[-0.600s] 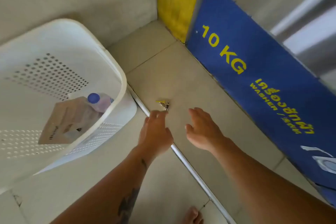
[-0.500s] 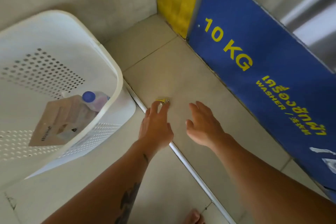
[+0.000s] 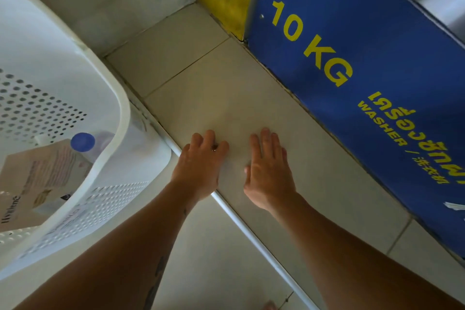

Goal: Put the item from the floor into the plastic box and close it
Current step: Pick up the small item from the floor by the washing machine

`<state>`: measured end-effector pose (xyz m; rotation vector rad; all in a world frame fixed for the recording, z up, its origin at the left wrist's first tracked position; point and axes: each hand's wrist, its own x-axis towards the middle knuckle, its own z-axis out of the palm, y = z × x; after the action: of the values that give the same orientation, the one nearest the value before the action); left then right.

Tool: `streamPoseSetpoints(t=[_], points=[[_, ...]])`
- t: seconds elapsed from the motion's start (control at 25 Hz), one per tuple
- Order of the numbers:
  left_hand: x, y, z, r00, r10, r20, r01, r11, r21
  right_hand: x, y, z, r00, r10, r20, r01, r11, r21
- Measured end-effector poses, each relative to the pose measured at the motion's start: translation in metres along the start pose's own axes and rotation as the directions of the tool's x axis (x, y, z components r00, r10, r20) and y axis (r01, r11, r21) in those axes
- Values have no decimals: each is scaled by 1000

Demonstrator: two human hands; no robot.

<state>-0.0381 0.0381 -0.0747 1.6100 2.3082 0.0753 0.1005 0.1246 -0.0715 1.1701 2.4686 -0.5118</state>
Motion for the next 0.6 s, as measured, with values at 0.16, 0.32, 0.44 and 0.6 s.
streamPoseSetpoints(t=[0.16, 0.32, 0.44, 0.6], points=[[-5, 4, -11, 990, -101, 97, 113, 986, -123, -1, 4, -21, 991, -23, 135, 17, 999, 47], [-19, 15, -49, 935, -291, 201, 354, 787, -506, -25, -2, -57, 966, -5, 257, -45, 981, 190], [-37, 25, -103, 934, -320, 160, 354, 761, -543, -63, -16, -90, 974, -36, 224, -16, 974, 226], [-72, 39, -194, 947, -302, 113, 315, 795, -518, -112, -44, -165, 986, -78, 148, 43, 974, 224]])
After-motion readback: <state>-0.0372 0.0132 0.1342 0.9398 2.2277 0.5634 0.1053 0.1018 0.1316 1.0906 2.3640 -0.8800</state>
